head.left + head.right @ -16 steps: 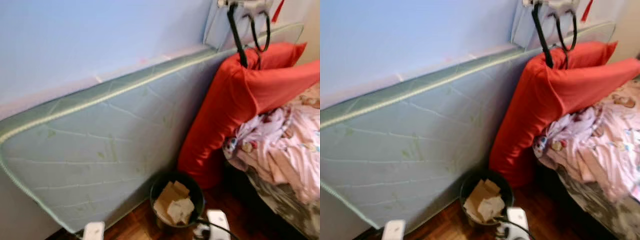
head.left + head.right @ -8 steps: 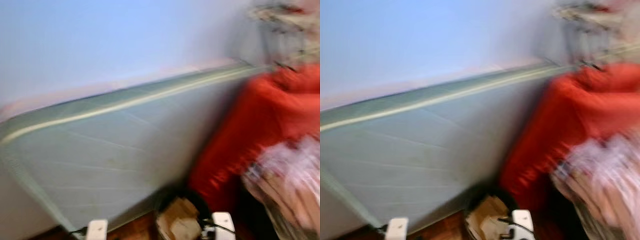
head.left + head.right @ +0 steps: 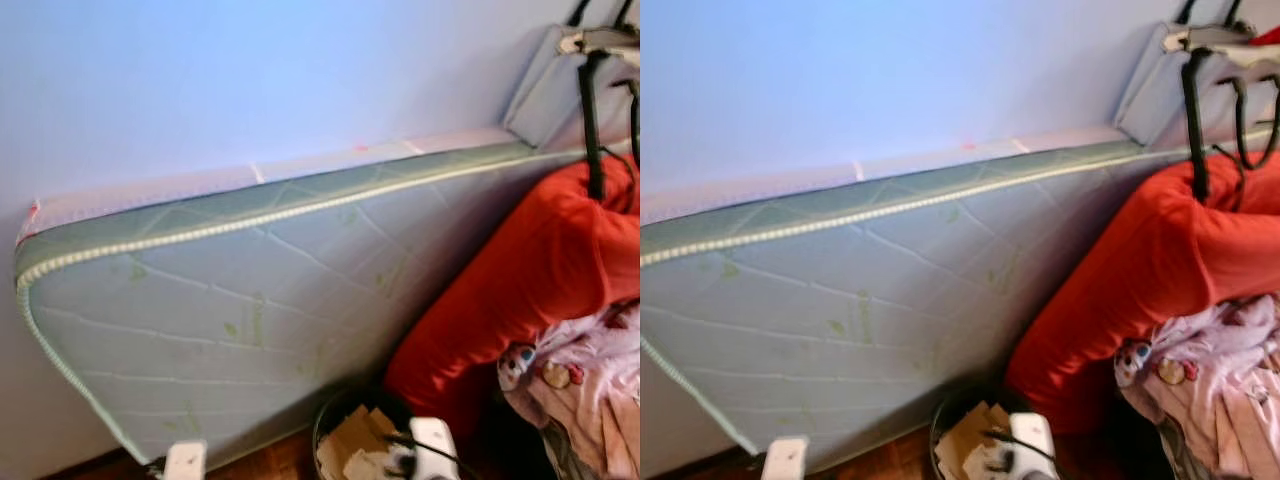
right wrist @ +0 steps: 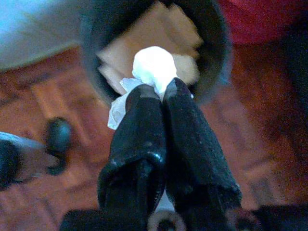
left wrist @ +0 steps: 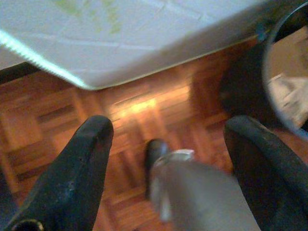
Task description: Clean up the room
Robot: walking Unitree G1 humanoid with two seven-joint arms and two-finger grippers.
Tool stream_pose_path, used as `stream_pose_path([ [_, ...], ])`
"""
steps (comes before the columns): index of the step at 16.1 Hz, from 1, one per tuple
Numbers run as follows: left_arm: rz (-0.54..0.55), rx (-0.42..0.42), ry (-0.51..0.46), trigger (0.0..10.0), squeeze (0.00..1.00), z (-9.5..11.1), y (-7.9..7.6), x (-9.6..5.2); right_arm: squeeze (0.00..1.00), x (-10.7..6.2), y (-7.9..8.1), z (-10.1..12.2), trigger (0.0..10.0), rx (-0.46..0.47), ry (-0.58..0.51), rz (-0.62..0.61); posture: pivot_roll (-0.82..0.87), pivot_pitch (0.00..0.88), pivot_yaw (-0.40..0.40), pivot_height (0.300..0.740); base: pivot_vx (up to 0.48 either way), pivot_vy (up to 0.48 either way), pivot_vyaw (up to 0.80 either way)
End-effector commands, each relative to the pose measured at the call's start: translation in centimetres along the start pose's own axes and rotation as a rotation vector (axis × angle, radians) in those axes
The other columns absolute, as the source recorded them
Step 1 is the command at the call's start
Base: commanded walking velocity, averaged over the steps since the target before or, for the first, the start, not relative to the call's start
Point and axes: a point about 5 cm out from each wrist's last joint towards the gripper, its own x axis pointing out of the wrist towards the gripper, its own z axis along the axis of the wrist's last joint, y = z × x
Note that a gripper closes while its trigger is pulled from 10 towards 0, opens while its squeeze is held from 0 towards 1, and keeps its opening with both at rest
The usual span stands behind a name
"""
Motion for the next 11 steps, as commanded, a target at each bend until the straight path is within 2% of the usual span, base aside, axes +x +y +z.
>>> stream_pose_path([
  [1,-0.022,0.006,0.005,10.0,0.0,-0.1,-0.5,0.0,0.0,-0.2,-1.0,-0.2,10.0,0.015,0.002,-0.037,0.12,0.0,-0.103,0.74,0.0,0.0,0.0],
  [7,-0.013,0.03,0.003,10.0,0.0,0.0,0.4,0.0,0.0,-0.1,-0.2,-0.5,10.0,0.083,-0.01,-0.045,0.13,0.0,-0.055,0.74,0.0,0.0,0.0],
  [11,-0.001,0.02,-0.005,10.0,0.0,0.5,0.7,0.1,0.0,-0.1,0.0,-0.6,10.0,0.092,-0.006,-0.044,0.13,0.0,-0.053,0.74,0.0,0.0,0.0],
])
